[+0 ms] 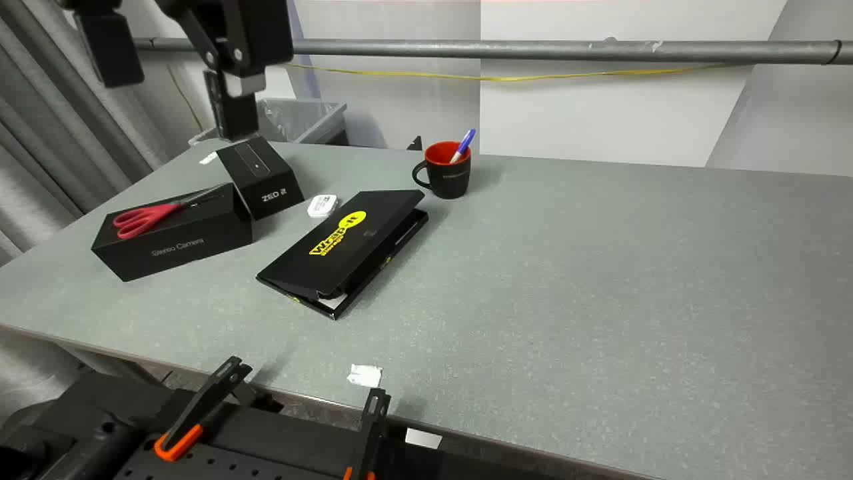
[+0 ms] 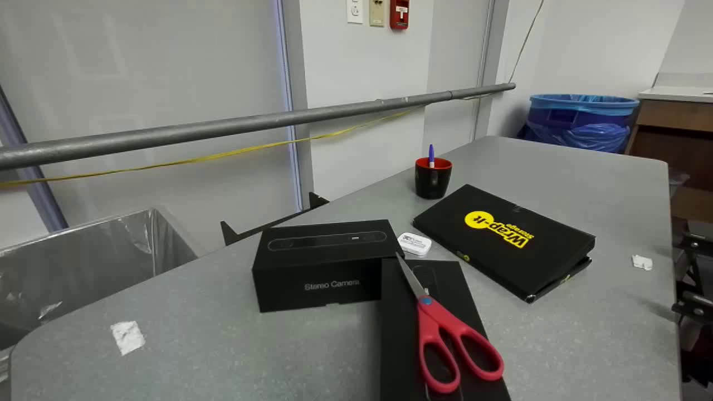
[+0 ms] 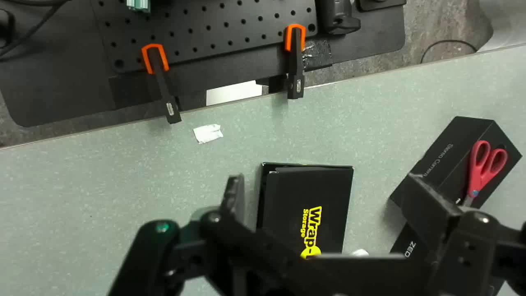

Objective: Pick up the marker from the cup and place it on the table

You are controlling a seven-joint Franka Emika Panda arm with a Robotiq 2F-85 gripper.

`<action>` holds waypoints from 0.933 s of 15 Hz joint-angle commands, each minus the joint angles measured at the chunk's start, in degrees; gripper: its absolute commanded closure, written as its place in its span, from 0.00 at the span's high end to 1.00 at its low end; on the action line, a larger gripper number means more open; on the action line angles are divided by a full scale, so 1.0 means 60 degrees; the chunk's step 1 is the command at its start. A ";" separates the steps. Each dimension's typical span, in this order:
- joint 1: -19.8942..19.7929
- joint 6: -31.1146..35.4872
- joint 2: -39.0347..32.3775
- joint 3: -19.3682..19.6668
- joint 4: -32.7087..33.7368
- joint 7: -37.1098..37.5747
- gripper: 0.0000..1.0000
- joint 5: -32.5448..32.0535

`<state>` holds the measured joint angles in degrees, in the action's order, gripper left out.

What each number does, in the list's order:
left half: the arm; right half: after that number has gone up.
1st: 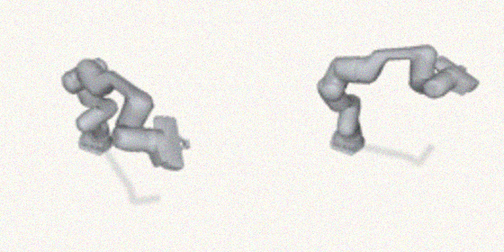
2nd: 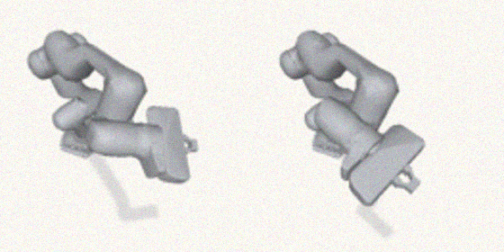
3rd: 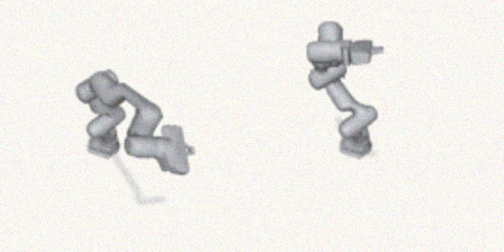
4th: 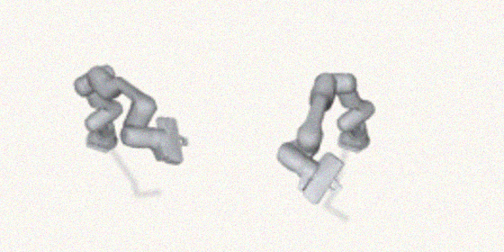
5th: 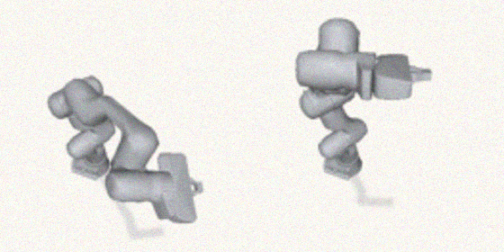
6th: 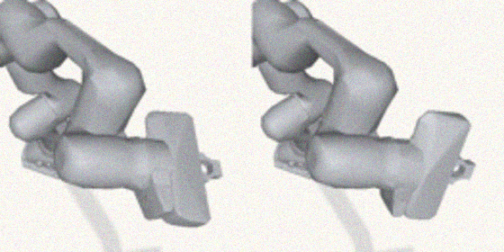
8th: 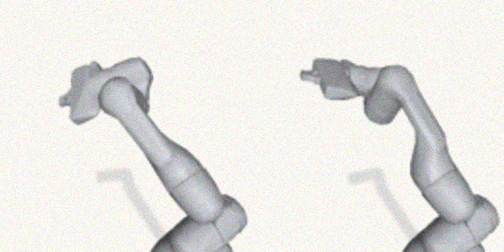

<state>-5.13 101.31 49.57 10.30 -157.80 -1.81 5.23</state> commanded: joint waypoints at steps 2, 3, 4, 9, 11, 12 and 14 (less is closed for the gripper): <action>-0.0152 -0.0024 -0.0038 -0.0129 0.0016 -0.0101 1.00 0.0093; -0.0152 -0.0024 -0.0038 -0.0129 0.0016 -0.0101 1.00 0.0093; -0.0172 0.0277 -0.0071 -0.0180 -0.0038 -0.0047 1.00 0.0075; 0.0016 0.4007 -0.1918 -0.0129 0.0349 0.0079 1.00 0.0532; 0.0120 0.5453 -0.3068 -0.0027 0.0792 0.0108 1.00 0.0845; 0.0152 0.5942 -0.3594 0.0012 0.1082 0.0127 1.00 0.0996; 0.0193 0.6348 -0.4539 0.0119 0.1774 0.0186 1.00 0.1373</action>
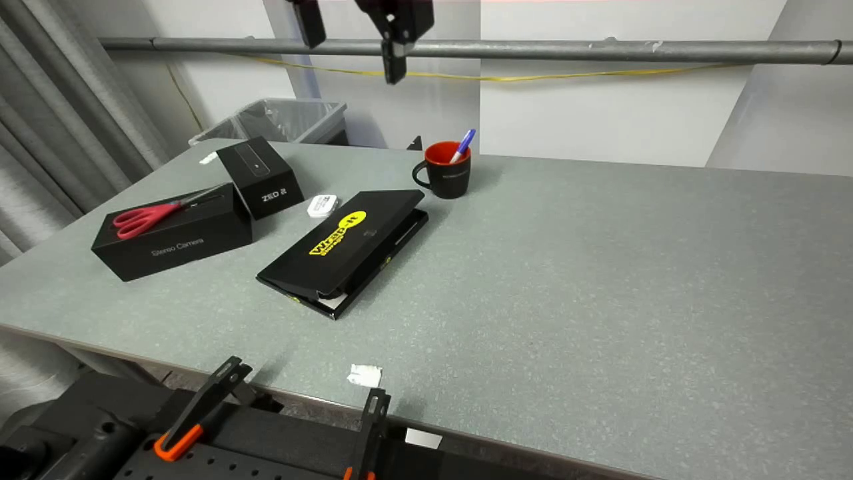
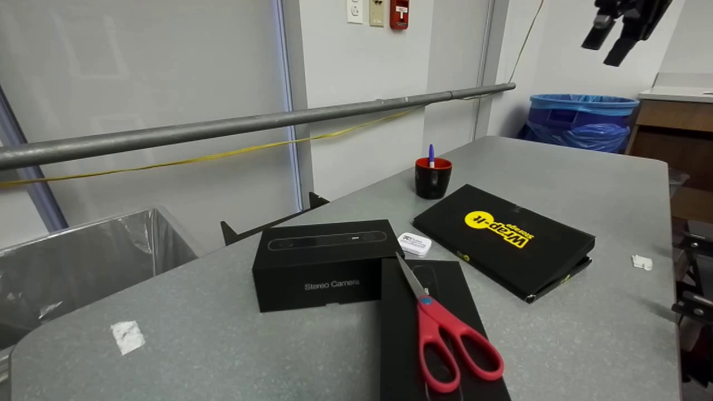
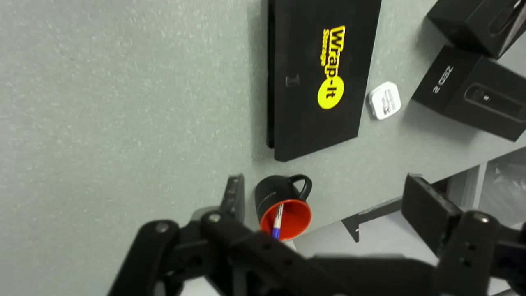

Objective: Pick up the marker from the cup and place it on the table

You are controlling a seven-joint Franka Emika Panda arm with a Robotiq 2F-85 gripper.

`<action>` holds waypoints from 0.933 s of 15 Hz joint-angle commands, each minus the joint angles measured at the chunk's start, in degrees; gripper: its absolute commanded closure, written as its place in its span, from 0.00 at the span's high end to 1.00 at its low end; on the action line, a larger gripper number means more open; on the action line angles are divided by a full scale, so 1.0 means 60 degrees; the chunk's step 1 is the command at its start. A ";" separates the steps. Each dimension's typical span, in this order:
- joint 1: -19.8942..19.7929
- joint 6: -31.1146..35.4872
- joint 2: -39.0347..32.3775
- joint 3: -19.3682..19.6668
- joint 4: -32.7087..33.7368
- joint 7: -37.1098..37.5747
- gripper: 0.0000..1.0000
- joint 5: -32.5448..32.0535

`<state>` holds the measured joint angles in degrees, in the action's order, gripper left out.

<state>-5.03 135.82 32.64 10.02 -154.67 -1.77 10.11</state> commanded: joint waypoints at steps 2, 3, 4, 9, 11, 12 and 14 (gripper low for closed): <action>0.0289 -0.0293 -0.2329 0.0393 0.2024 -0.0053 1.00 0.1067; -0.0032 0.0263 -0.1457 0.0059 0.1044 -0.0021 1.00 0.0587; -0.0008 0.0160 -0.1813 0.0102 0.1364 -0.0030 1.00 0.0742; 0.0013 -0.0002 -0.2297 0.0129 0.1812 -0.0034 1.00 0.0847; 0.0084 0.0902 -0.2613 -0.0044 0.1765 0.0230 1.00 0.0965; 0.0171 0.1551 -0.3207 -0.0182 0.1955 0.0550 1.00 0.1100; 0.0203 0.2790 -0.4288 -0.0477 0.2298 0.1310 1.00 0.1101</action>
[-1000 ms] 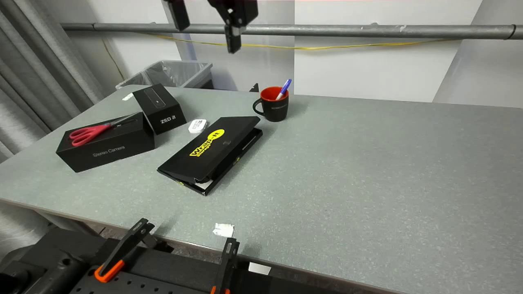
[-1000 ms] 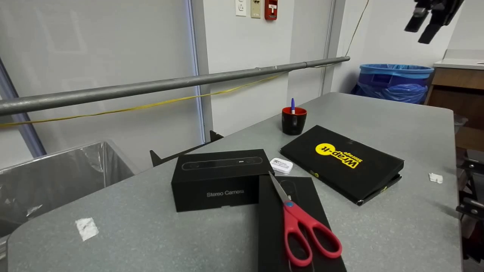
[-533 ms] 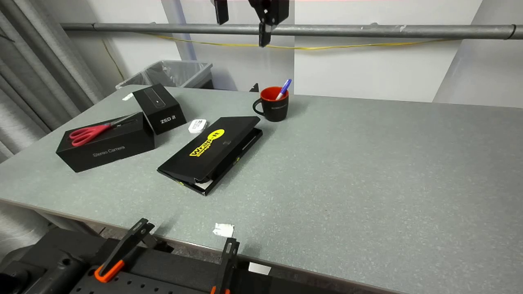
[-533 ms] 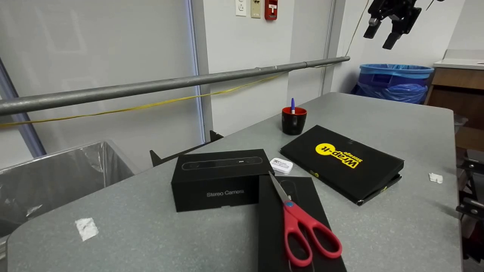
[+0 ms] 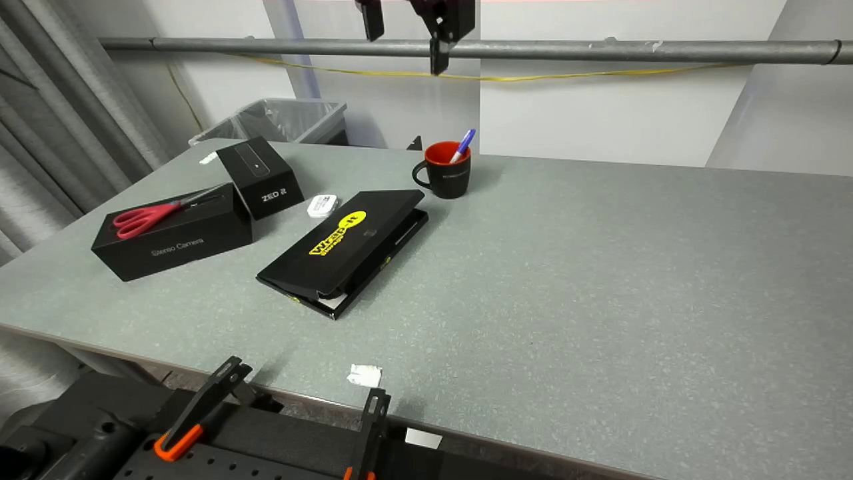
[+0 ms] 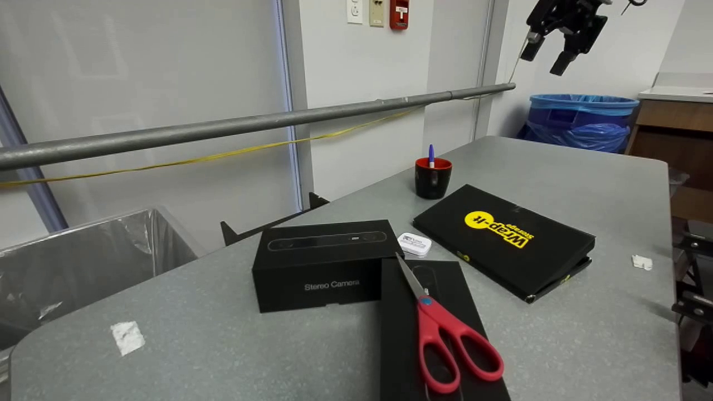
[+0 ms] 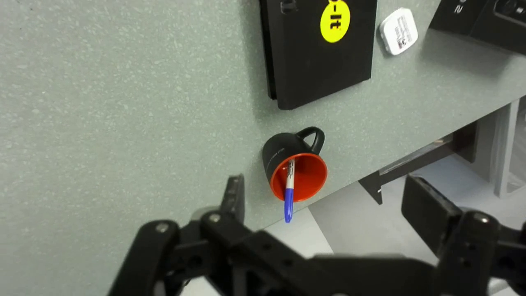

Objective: Pick up the marker from the cup and place it on the table

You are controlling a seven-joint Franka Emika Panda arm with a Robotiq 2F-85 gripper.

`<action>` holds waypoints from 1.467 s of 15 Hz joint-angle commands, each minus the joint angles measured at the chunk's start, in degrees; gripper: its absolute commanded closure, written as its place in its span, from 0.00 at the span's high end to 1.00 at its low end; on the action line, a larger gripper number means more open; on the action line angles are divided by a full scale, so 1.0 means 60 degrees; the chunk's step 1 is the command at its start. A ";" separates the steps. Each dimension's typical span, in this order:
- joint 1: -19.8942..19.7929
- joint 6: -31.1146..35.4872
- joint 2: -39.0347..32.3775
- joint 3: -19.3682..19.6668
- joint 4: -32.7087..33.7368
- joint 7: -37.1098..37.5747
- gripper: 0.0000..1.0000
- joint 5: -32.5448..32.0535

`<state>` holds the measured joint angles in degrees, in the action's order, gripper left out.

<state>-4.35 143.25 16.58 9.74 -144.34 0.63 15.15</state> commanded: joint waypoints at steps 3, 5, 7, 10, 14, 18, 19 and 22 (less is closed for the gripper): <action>0.0032 0.3310 -0.3241 -0.0923 0.1079 0.2279 1.00 -0.0217; 0.0091 0.4324 -0.4431 -0.1021 0.1615 0.3221 1.00 -0.0619; 0.0351 0.4912 -0.5492 -0.0792 0.2302 0.3992 1.00 -0.1031; 0.0799 0.5090 -0.6596 -0.0288 0.3231 0.4646 1.00 -0.1315; 0.1237 0.5020 -0.7591 0.0118 0.4244 0.4591 1.00 -0.0934; 0.1744 0.4993 -0.8268 0.0613 0.4962 0.4766 1.00 -0.0979; 0.1883 0.4999 -0.8423 0.0756 0.5106 0.4819 1.00 -0.1000; 0.2196 0.4947 -0.8788 0.1089 0.5441 0.4917 0.93 -0.1008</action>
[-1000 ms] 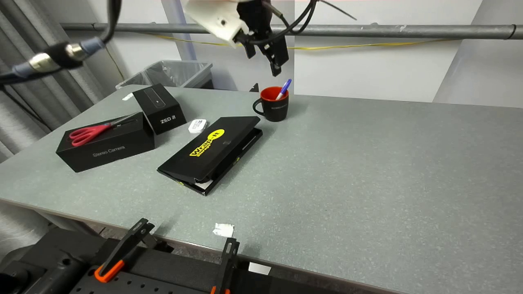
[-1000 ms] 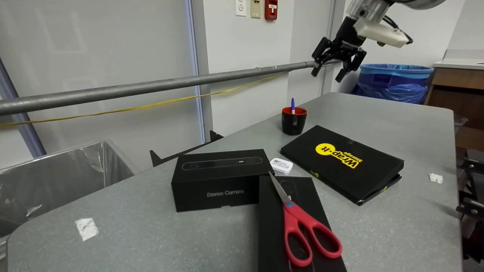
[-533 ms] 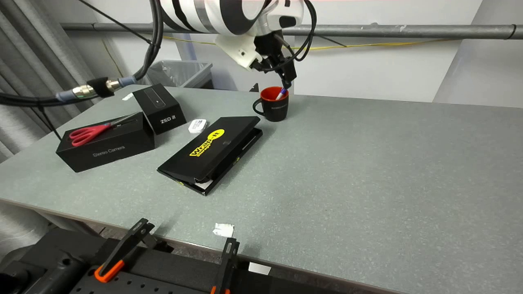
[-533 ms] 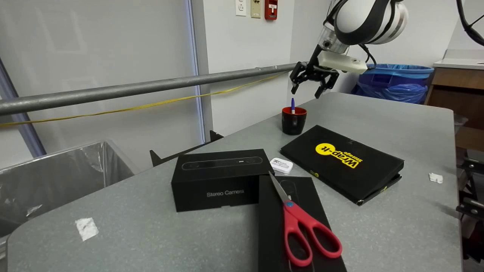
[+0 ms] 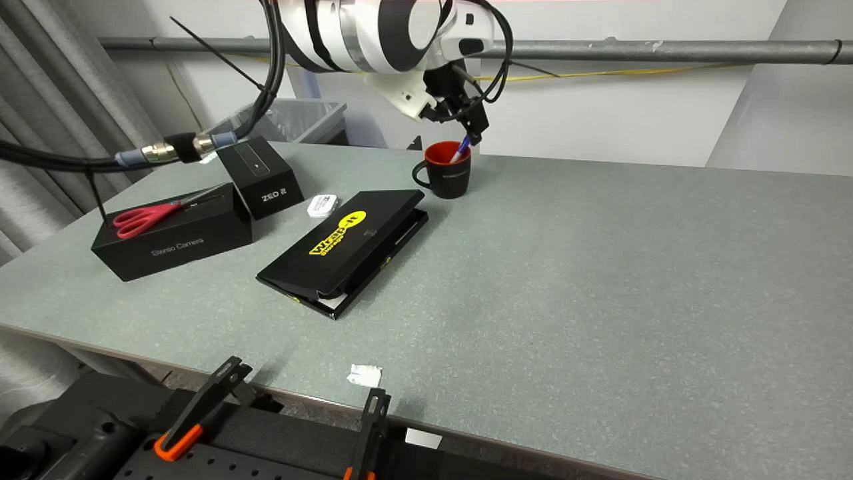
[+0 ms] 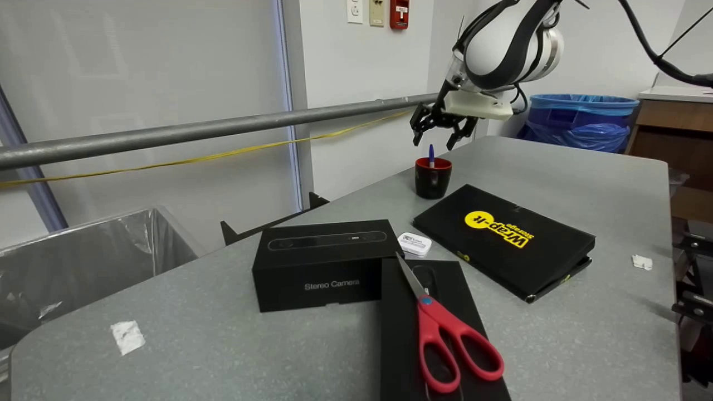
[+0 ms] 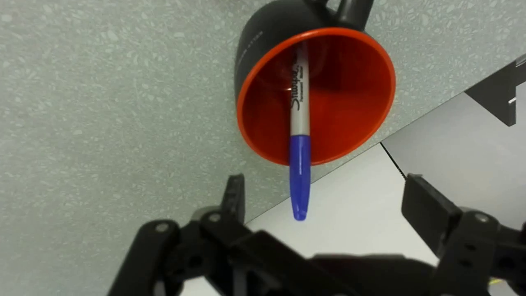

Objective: Pick up the marker from the cup and place it on the table

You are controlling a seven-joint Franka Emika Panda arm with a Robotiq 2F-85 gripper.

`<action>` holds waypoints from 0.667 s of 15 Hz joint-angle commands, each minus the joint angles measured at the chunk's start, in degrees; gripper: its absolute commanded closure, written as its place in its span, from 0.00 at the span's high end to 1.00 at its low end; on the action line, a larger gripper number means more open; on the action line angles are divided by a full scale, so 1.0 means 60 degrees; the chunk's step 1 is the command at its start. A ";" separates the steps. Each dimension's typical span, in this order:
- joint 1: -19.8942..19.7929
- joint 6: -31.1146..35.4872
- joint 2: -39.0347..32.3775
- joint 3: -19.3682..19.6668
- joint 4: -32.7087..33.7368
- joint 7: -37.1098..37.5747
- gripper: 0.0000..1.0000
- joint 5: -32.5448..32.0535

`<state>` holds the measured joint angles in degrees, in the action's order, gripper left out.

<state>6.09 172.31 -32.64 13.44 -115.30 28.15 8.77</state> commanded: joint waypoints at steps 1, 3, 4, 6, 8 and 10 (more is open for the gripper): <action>0.0522 0.0134 -0.0682 0.0542 0.0677 0.0331 0.74 0.0065; 0.0567 0.0081 -0.0789 0.0586 0.0795 0.0294 0.57 0.0111; 0.0600 0.0056 -0.0824 0.0623 0.0842 0.0291 0.49 0.0116; 0.0598 0.0021 -0.0871 0.0621 0.0910 0.0271 0.33 0.0141; 0.0586 -0.0008 -0.0888 0.0612 0.0949 0.0260 0.16 0.0154; 0.0570 -0.0020 -0.0908 0.0600 0.0993 0.0244 0.01 0.0159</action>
<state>8.42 172.31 -36.68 15.90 -111.32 28.51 8.77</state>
